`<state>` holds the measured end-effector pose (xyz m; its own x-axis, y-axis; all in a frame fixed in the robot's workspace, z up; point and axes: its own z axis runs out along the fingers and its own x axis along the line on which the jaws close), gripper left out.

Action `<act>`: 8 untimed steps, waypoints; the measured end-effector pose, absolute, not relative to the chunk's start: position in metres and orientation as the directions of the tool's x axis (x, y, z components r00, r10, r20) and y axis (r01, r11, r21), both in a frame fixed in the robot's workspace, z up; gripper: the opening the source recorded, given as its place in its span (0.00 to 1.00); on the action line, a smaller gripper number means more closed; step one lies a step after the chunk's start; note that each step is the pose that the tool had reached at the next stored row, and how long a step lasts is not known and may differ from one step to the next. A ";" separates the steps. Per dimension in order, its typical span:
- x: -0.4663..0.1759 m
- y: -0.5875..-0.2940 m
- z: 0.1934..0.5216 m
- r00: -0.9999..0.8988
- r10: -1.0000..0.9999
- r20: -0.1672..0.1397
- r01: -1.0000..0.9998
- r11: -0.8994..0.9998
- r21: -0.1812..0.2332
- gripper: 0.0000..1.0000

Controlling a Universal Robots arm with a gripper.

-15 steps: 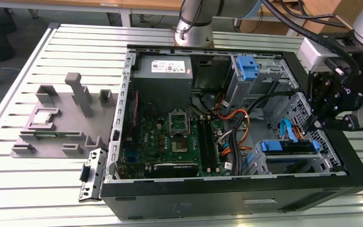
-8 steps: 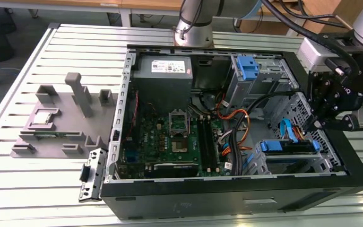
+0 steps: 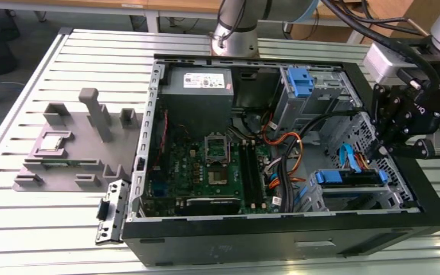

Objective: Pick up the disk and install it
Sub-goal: 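Insert the second disk wire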

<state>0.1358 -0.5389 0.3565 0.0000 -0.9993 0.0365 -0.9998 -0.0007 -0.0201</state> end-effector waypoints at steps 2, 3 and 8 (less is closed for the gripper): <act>0.137 -0.539 0.356 0.000 -0.999 0.036 -1.000 0.000 -0.011 0.10; 0.137 -0.539 0.357 0.000 -0.999 0.036 -1.000 0.000 -0.010 0.10; 0.137 -0.541 0.356 -0.006 -1.000 0.031 -1.000 0.006 -0.010 0.10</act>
